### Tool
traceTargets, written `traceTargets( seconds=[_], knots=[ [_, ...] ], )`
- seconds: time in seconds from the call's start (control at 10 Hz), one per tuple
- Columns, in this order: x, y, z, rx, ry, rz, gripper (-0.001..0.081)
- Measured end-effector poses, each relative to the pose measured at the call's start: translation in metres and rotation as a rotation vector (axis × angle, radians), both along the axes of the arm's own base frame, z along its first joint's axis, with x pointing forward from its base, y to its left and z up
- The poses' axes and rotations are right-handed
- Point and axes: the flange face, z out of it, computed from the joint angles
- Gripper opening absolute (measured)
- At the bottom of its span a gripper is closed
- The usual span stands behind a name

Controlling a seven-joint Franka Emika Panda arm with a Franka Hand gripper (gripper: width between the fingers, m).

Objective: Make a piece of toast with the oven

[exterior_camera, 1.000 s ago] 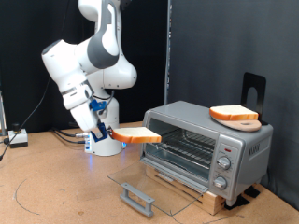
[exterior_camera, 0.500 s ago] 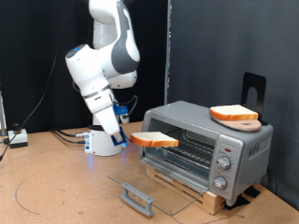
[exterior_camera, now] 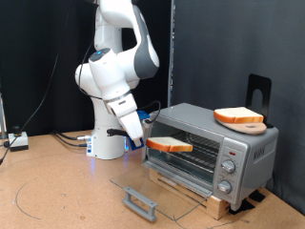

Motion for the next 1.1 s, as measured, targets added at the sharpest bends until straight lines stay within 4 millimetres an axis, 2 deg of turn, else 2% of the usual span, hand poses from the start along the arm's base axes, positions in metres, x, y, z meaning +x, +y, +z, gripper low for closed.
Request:
traceTargets(
  seconds=[0.2, 0.5, 1.1],
  knots=[
    [0.001, 0.001, -0.005, -0.037, -0.001, -0.012, 0.0422],
    [0.003, -0.009, -0.01, -0.064, -0.001, -0.042, 0.0422],
    [0.006, -0.024, -0.005, -0.065, -0.018, -0.081, 0.0422]
  ],
)
